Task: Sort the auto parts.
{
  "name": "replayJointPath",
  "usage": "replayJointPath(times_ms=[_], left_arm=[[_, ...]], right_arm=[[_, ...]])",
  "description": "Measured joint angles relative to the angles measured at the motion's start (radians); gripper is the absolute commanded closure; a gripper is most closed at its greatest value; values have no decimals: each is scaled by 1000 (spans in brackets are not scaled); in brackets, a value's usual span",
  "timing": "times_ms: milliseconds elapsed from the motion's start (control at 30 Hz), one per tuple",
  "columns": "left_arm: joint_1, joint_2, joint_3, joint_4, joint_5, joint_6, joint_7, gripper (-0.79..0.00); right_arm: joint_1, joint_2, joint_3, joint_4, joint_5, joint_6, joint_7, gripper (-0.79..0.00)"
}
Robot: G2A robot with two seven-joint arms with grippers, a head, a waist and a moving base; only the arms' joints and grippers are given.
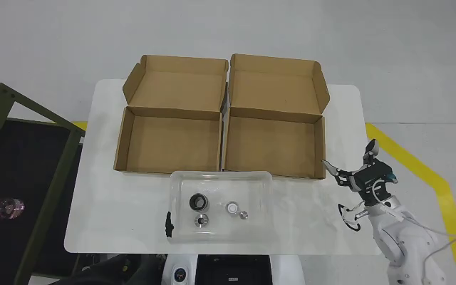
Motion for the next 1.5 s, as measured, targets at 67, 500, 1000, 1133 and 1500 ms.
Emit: replayJointPath(times_ms=[67,500,1000,1133,1500], left_arm=[[0,0,0,0,0,0,0,-784],[0,0,0,0,0,0,0,-785],[0,0,0,0,0,0,0,-785],[0,0,0,0,0,0,0,-785],[0,0,0,0,0,0,0,-785]], right_arm=[[0,0,0,0,0,0,0,-785],[0,0,0,0,0,0,0,-785],[104,12,-136,-34,109,-252,205,-785],[148,15,-189,-42,193,-338,274,-785],[256,24,-355,-97,275,-453,501,-785]])
